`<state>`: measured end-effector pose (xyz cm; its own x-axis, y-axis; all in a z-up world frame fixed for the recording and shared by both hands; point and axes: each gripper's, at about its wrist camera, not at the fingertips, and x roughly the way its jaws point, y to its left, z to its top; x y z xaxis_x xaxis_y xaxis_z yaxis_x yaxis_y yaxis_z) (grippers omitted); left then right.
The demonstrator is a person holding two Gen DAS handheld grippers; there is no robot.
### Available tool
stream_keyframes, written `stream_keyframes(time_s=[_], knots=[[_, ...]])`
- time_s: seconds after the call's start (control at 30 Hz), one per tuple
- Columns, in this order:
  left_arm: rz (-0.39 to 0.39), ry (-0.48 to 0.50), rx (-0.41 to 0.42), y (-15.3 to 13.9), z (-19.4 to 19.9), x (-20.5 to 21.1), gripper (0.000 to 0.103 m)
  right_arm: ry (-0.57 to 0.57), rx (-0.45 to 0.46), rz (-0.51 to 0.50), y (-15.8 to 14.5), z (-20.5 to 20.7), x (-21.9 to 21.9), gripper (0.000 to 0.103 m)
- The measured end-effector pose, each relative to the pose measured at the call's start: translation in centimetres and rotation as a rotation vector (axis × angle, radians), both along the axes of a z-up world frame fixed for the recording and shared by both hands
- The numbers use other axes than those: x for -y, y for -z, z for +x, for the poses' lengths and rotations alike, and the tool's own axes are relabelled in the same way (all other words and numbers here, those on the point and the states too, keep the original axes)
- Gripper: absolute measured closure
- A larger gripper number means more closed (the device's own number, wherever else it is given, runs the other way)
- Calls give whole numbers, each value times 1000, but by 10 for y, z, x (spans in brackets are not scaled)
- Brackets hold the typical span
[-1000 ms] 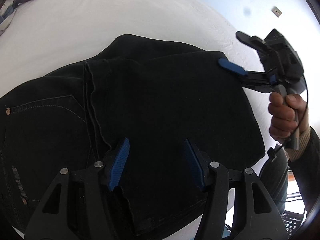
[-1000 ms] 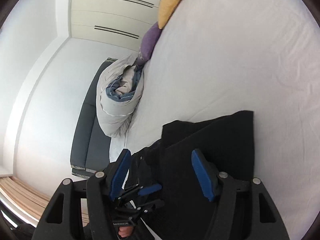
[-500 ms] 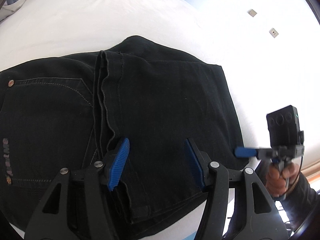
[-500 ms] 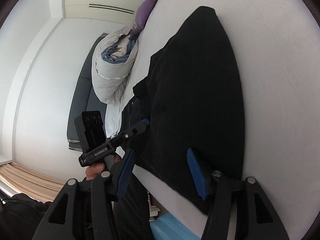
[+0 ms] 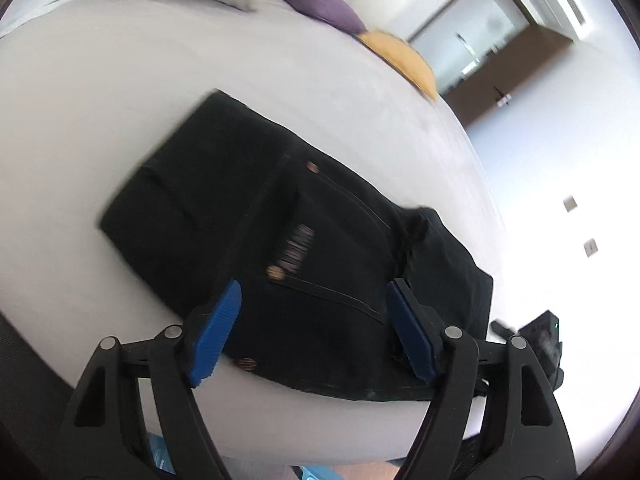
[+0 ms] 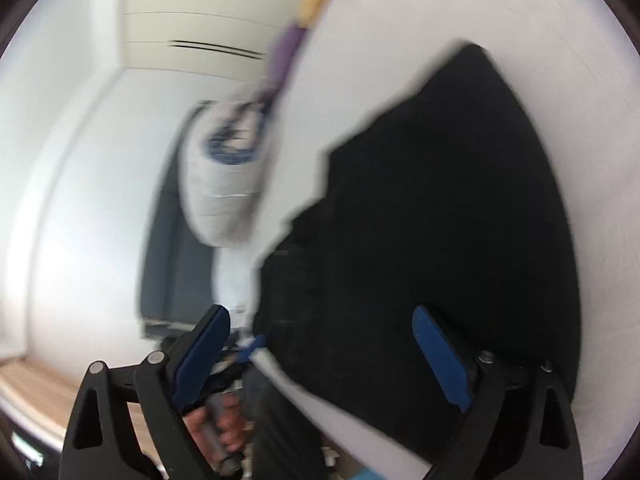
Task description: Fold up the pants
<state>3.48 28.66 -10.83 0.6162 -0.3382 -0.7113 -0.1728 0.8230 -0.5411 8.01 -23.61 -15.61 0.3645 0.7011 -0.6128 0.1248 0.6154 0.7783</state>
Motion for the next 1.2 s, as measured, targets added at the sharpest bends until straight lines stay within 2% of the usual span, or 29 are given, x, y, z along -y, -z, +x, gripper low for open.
stream_keyframes(time_s=[0.07, 0.17, 0.27, 0.43, 0.57, 0.63, 0.87, 0.9, 0.93, 0.97, 1.0, 1.03, 1.2], knots=[[-16, -80, -3, -1, -11, -31, 28, -10, 37, 30, -14, 0, -7, 29], [-83, -203, -37, 8, -25, -74, 27, -15, 90, 149, -33, -4, -19, 29], [-135, -251, -81, 20, -28, -98, 26, -55, 144, 219, -49, 0, -42, 28], [-238, -294, -112, 48, -16, -98, 26, -121, 158, 302, -54, 11, -82, 28], [-328, -335, -85, 69, -9, -90, 26, -150, 161, 362, -55, 14, -102, 28], [-397, -343, -66, 79, -1, -89, 26, -151, 158, 386, -52, 12, -107, 28], [-497, -372, -79, 94, 19, -84, 28, -131, 134, 417, -44, 12, -109, 28], [-504, -370, -81, 94, 21, -84, 31, -128, 132, 417, -43, 14, -108, 28], [-502, -368, -88, 95, 23, -83, 42, -125, 130, 413, -43, 16, -109, 28], [-498, -363, -101, 97, 24, -83, 49, -127, 129, 411, -43, 16, -106, 28], [-499, -363, -113, 100, 24, -83, 67, -132, 127, 403, -43, 17, -107, 28], [-503, -368, -126, 102, 23, -84, 75, -139, 125, 390, -44, 20, -109, 28], [-501, -369, -115, 101, 20, -85, 86, -200, 99, 299, -44, 39, -130, 28]])
